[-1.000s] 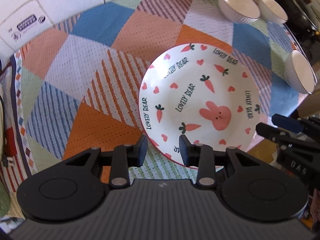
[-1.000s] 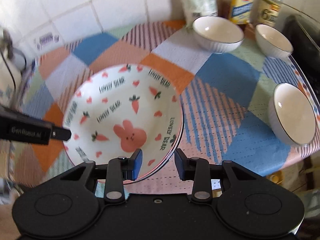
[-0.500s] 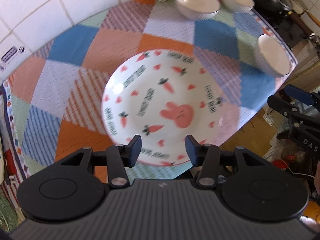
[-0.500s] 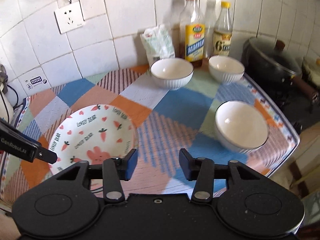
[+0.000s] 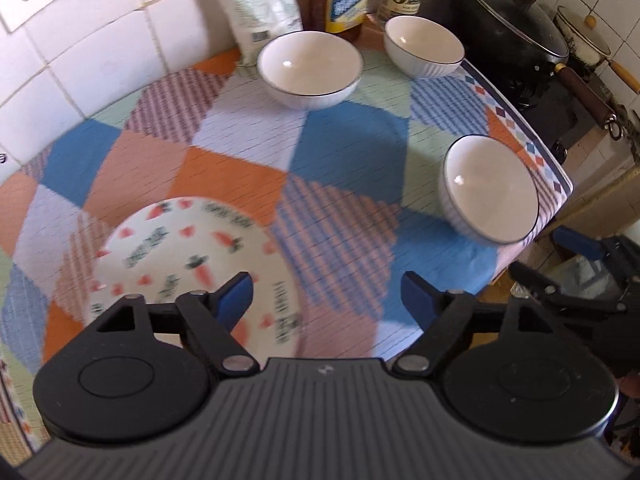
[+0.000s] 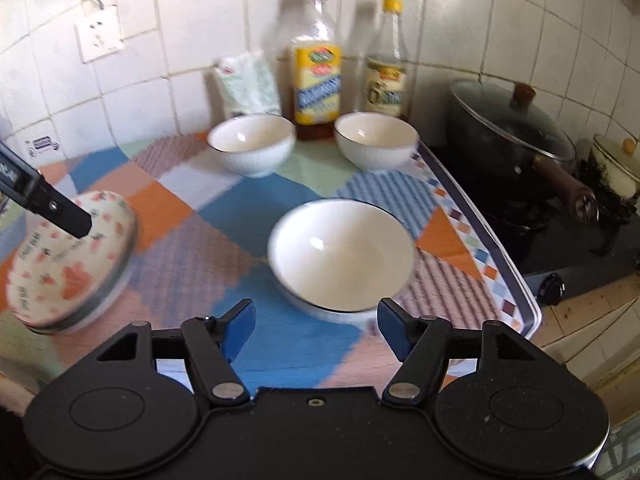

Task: Organize plates and bowls
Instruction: 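Reach the left gripper to the white ribbed bowl rim and close, then carry the white bowl with the left gripper to a white bowl by the bottles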

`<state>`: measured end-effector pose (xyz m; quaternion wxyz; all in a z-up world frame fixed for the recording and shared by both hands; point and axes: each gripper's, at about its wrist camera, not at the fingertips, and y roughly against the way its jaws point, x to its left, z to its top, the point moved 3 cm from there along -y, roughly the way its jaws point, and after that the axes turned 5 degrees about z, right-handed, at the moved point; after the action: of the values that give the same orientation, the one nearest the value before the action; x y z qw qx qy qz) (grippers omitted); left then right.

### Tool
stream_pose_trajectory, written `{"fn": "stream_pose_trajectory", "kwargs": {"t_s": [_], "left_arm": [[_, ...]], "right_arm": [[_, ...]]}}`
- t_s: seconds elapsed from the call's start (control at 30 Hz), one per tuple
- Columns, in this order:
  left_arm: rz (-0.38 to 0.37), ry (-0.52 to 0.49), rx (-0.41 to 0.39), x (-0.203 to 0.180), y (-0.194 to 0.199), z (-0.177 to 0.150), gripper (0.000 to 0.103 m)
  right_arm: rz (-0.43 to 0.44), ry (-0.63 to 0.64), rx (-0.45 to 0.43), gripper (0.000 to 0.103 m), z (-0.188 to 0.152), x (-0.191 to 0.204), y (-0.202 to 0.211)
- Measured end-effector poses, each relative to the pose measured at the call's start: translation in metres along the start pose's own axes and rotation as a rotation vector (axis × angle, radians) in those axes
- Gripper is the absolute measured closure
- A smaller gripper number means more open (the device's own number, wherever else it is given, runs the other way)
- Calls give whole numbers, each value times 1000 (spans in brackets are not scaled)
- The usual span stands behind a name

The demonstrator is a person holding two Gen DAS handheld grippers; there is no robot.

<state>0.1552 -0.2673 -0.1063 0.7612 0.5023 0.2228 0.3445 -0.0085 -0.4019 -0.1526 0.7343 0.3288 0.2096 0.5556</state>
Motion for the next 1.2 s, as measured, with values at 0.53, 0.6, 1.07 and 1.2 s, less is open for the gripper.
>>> {"fn": "stream_pose_trajectory", "kwargs": {"t_s": [0.53,0.6,1.07,1.2], "left_arm": [[-109,85,7,-70,-64,35,17],[-105,74,7,-77,-70,37,20],[-91,44,8,-104,-97,42,91],[-82,43,-4,-104,-95,39,91]], "right_arm": [[107,126,14,25,-20,-29,-73],[84,138,5,11,-18,-29,-77],[139,124,-61,6,-7,-34,-94],[150,116,-61,6,-8,-34,-94]]}}
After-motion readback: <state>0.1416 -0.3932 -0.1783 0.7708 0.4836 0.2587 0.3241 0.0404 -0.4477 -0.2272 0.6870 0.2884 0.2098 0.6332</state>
